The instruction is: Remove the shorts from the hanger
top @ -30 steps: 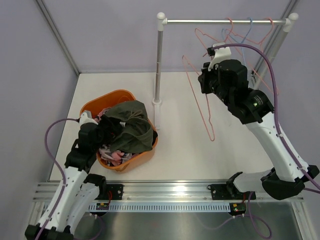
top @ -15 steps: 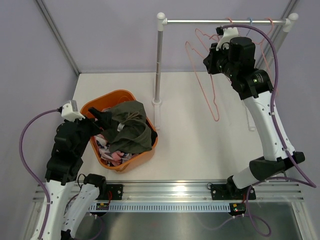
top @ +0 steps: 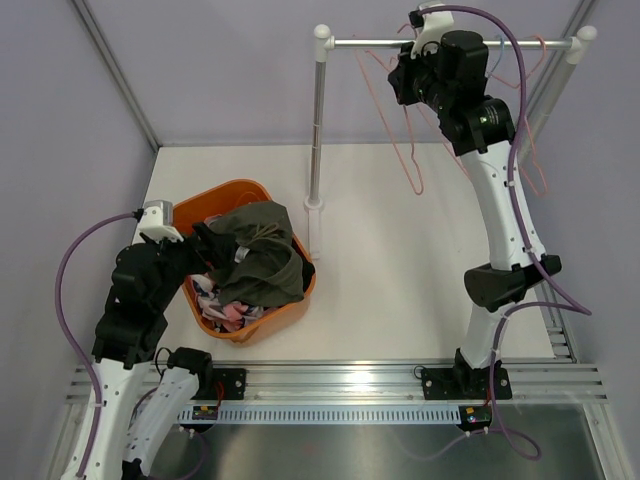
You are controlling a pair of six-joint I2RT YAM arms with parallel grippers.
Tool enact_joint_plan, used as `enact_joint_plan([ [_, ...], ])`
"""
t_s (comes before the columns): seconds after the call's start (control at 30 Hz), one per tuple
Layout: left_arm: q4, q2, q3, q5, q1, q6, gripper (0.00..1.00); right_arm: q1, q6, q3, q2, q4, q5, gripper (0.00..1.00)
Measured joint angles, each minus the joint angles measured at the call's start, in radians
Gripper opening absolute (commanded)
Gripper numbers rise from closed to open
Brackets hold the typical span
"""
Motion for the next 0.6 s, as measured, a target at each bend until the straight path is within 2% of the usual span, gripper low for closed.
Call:
enact_joint_plan([
  [0.4,-0.009,-0.014,0.0,0.021,0.0,0.037,0.99,0.0,0.006,0.057,0.148,0.051,0.005,0.0],
  [0.6,-0.013,-0.021,0.0,0.021,0.0,0.041,0.99,0.0,0.024,0.052,0.165,0.076,-0.002,0.0],
])
